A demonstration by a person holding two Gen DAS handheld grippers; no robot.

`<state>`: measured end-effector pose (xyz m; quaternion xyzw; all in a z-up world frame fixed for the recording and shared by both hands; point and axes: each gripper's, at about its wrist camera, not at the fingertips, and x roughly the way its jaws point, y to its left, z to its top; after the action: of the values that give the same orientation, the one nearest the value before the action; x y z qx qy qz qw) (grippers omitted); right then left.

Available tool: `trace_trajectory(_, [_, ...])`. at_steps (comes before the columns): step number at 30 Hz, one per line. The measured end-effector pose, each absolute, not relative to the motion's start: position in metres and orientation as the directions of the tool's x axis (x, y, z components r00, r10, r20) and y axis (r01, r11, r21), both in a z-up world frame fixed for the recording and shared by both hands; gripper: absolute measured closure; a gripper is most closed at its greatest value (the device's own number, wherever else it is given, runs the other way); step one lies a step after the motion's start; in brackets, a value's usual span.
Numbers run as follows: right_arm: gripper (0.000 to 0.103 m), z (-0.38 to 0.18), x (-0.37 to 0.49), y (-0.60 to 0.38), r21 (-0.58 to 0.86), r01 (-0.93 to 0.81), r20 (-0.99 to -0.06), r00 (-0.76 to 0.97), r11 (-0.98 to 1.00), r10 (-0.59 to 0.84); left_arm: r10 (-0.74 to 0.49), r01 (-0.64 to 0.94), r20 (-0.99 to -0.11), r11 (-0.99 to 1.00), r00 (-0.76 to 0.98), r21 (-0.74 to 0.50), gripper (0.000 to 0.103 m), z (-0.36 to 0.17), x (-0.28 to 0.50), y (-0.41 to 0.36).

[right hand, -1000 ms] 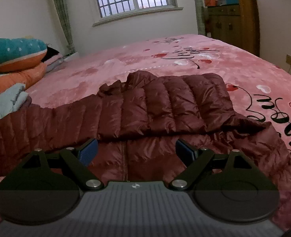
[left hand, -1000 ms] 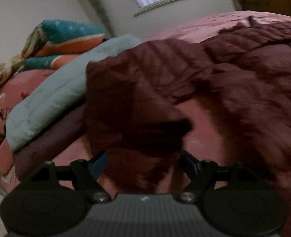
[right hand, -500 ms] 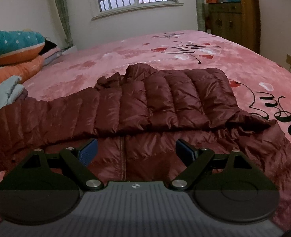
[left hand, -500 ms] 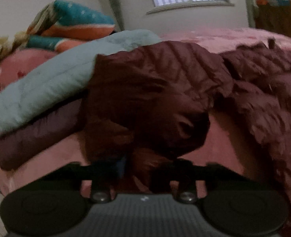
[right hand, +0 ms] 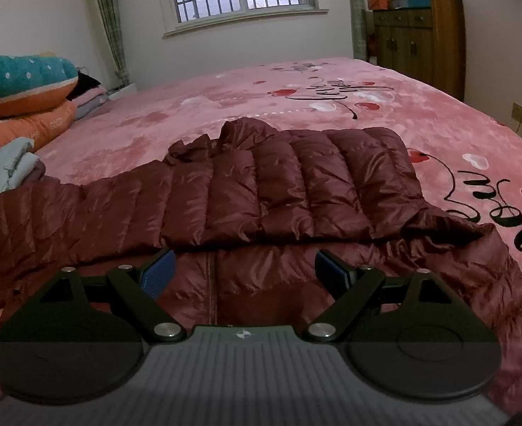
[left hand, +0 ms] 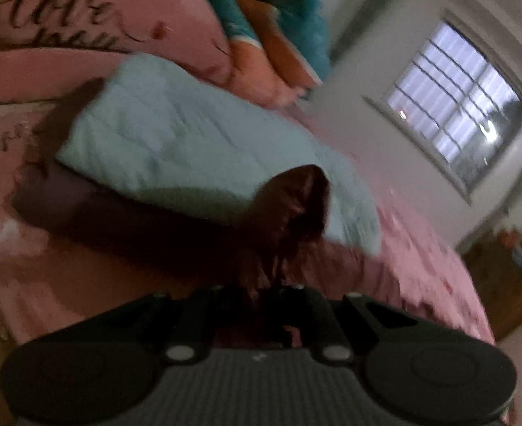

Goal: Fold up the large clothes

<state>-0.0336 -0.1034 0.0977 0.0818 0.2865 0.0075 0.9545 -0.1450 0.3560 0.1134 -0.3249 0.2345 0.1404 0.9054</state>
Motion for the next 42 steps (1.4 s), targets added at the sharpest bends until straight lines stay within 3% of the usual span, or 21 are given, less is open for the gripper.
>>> trace_trajectory(6, [0.0,0.097,-0.031,-0.104,0.164,0.037,-0.546,0.836,0.986,0.059,0.072,-0.39,-0.482,0.695,0.873,-0.604,0.097,0.13,-0.138,0.384])
trace_trajectory(10, [0.0,0.097,-0.029,-0.106,0.164,0.042,-0.542,0.839,0.986,0.054,0.009,-0.306,-0.414,0.687,0.91,-0.659,0.097,0.147,-0.132,0.381])
trace_trajectory(18, [0.0,0.098,-0.024,-0.122,0.219,0.081,-0.536,0.843,0.972,0.051,-0.132,-0.107,-0.273,0.698,0.953,-0.708,0.097,0.187,-0.103,0.337])
trace_trajectory(27, [0.0,0.105,-0.022,-0.162,0.315,0.144,-0.5,0.865,0.938,0.035,-0.315,0.128,-0.166,0.731,0.934,-0.67,0.097,0.247,-0.048,0.249])
trace_trajectory(34, [0.0,0.109,-0.024,-0.206,0.42,0.217,-0.473,0.881,0.881,0.009,-0.507,0.309,-0.198,0.744,0.839,-0.593,0.097,0.27,0.005,0.137])
trace_trajectory(42, [0.0,0.107,-0.035,-0.263,0.541,0.32,-0.442,0.895,0.778,-0.061,-0.638,0.425,-0.315,0.732,0.703,-0.533,0.096,0.234,0.064,0.01])
